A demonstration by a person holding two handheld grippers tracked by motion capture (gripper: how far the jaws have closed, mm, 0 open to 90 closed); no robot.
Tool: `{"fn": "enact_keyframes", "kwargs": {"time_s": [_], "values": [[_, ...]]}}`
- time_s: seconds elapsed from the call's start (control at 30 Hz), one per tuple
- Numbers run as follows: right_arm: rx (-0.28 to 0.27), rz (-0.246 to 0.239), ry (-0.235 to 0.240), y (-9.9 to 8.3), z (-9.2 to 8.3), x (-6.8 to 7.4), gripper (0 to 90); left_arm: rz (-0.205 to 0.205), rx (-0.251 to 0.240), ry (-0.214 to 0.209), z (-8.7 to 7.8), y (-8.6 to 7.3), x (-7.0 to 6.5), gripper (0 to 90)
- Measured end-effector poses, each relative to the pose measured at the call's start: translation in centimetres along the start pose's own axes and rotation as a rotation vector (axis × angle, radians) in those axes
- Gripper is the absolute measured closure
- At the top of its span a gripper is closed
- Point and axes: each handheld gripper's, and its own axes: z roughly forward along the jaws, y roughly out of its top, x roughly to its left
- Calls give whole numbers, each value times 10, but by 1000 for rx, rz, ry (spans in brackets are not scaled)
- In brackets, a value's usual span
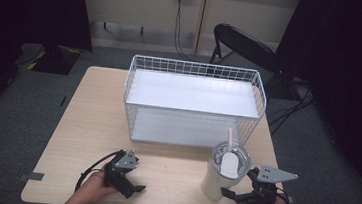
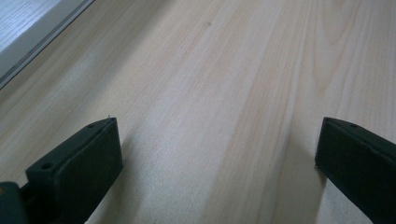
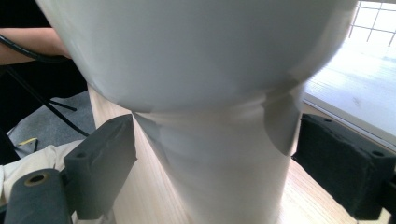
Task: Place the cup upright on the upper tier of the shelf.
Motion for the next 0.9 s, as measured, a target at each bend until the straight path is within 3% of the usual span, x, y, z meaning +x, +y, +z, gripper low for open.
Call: {"fn": "enact_keyframes", "kwargs": {"time_s": [0.33, 0.9], "values": [[31, -30, -18, 2, 8, 1, 105, -1, 0, 0, 0, 0, 0, 0], [7, -78, -19, 0, 20, -1, 86, 0, 1, 0, 0, 0, 0, 0]]}}
